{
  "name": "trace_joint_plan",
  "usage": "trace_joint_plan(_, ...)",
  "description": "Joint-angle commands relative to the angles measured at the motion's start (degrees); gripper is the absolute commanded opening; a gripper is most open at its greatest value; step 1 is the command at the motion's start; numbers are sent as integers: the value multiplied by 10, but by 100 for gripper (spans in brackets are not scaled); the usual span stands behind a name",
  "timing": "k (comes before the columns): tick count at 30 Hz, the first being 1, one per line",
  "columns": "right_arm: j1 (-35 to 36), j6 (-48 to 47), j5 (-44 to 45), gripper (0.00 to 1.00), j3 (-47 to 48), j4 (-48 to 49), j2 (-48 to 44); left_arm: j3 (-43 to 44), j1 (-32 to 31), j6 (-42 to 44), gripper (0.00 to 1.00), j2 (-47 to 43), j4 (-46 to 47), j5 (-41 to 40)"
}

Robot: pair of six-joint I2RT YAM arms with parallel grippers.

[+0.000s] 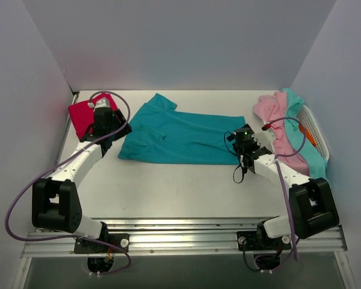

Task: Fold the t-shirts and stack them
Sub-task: Fold the flattened tshirt in 1/3 of the way

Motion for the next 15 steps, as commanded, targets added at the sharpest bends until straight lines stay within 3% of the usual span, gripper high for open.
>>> trace_joint_plan(1,15,4,-11,82,-11,40,24,-53,-15,-22,67,-12,43,5)
trace_joint_plan(6,22,1,-11,73,-28,76,59,-83,-23,-17,65,-15,47,-4)
trace_joint_plan(15,12,-6,0,67,-27,100,107,-100,-23,-3,64,-37,43,-22)
